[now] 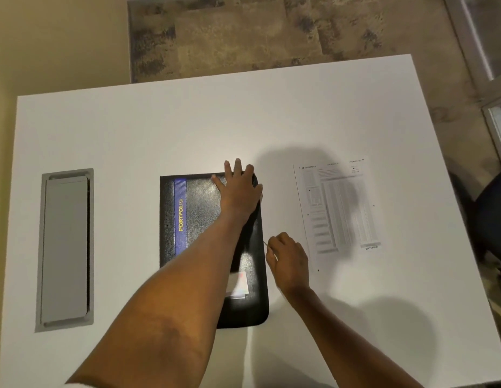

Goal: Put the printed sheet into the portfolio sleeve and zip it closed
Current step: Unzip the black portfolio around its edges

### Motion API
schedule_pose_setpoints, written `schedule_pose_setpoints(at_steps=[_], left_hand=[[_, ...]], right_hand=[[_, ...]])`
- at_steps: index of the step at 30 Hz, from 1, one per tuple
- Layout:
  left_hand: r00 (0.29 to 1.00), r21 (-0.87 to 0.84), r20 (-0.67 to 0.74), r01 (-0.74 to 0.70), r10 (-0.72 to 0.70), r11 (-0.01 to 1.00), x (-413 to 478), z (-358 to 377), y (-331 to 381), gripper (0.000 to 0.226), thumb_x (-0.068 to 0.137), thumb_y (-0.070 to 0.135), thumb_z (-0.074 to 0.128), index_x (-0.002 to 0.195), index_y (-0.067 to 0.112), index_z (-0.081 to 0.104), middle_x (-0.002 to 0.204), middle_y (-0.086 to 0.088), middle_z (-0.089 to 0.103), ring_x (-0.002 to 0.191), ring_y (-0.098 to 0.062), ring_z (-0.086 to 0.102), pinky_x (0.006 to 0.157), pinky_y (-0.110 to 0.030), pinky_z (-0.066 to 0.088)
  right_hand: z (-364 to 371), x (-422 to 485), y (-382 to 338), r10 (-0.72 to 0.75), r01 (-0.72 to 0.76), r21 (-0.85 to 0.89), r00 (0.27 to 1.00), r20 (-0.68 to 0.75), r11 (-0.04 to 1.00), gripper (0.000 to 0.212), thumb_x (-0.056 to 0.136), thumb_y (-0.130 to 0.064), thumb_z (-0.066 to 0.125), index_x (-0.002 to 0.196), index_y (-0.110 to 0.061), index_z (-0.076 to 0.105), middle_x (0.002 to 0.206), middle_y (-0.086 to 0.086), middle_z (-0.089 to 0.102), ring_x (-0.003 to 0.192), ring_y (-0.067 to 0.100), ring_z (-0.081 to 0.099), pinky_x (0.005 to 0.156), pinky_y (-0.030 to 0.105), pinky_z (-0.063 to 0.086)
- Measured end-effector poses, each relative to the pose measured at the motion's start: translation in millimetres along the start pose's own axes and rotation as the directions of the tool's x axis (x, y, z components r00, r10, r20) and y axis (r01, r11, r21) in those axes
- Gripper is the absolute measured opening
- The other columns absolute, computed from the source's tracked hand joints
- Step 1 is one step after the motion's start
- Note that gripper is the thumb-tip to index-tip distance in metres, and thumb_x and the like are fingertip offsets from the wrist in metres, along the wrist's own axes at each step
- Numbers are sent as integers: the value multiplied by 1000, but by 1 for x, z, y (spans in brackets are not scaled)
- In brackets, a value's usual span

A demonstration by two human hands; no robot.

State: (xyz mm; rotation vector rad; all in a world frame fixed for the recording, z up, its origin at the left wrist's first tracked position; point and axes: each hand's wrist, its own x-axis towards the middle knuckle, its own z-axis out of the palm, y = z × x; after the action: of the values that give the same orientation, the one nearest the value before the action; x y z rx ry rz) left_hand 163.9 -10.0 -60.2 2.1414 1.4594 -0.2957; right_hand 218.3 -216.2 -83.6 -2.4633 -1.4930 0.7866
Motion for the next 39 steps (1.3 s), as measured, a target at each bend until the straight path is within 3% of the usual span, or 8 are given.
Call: schedule_pose_setpoints(at_steps=[9, 16, 20, 25, 29, 34, 37, 39], left_hand=[[1000, -37, -31, 6, -8, 999, 2, 4, -1, 47, 102, 35, 54, 145, 18, 44, 167, -9, 24, 161, -39, 3, 121, -76, 6], [1000, 5, -28, -11, 11, 1000, -8, 1, -7, 58, 105, 41, 52, 155, 16, 37, 173, -11, 15, 162, -36, 0, 125, -69, 6], [979, 112, -69, -182, 190, 977, -36, 4, -27, 71, 105, 44, 48, 165, 16, 20, 176, -11, 5, 163, -31, -2, 128, -65, 5], [862, 152, 21, -504, 507, 850, -104, 35, -61, 80, 100, 56, 47, 166, 22, 18, 176, -7, 7, 163, -29, 5, 127, -64, 14], [821, 169, 115, -570, 559, 804, -157, 68, -86, 98, 87, 76, 45, 166, 34, 5, 177, 1, -1, 163, -24, -5, 126, -68, 12], [765, 261, 225, -644, 603, 719, -204, 91, -124, 126, 68, 91, 55, 167, 35, 0, 177, -1, -10, 162, -30, -17, 120, -72, -8], [791, 312, 234, -612, 565, 727, -219, 93, -140, 127, 70, 87, 61, 167, 34, -3, 176, -3, -14, 161, -36, -17, 118, -77, -9], [811, 325, 214, -585, 545, 743, -226, 91, -144, 121, 77, 84, 59, 167, 33, -3, 176, -3, -11, 161, -38, -15, 118, -80, -2]], right_hand=[[12, -66, 7, 24, -24, 2, 999, 46, 1000, 14, 105, -21, 55, 106, -17, 68, 107, 0, 66, 89, 20, 64, 83, 33, 56], [32, -124, 12, 112, -116, 95, 993, 49, 989, 8, 100, -21, 59, 96, -21, 66, 99, -3, 62, 79, 24, 61, 74, 39, 54], [39, -130, 10, 168, -160, 212, 986, -21, 964, 4, 98, -22, 65, 96, -25, 63, 98, -5, 61, 76, 22, 62, 71, 39, 58], [38, -129, 11, 166, -146, 268, 985, -53, 952, 8, 97, -26, 69, 94, -26, 62, 96, -6, 61, 76, 19, 67, 71, 37, 62], [36, -132, 8, 177, -156, 245, 982, -67, 957, 12, 98, -24, 66, 88, -26, 59, 91, -5, 59, 70, 19, 63, 66, 37, 60], [39, -132, 2, 218, -190, 247, 971, -94, 950, 17, 96, -20, 67, 85, -25, 56, 88, -7, 55, 66, 14, 57, 55, 15, 39], [38, -133, 0, 220, -189, 247, 970, -105, 951, 10, 98, -19, 65, 89, -22, 60, 93, -2, 60, 72, 21, 62, 63, 31, 56], [38, -133, 0, 227, -194, 248, 968, -110, 949, 10, 96, -18, 62, 88, -23, 59, 93, -2, 60, 73, 23, 61, 65, 34, 55]])
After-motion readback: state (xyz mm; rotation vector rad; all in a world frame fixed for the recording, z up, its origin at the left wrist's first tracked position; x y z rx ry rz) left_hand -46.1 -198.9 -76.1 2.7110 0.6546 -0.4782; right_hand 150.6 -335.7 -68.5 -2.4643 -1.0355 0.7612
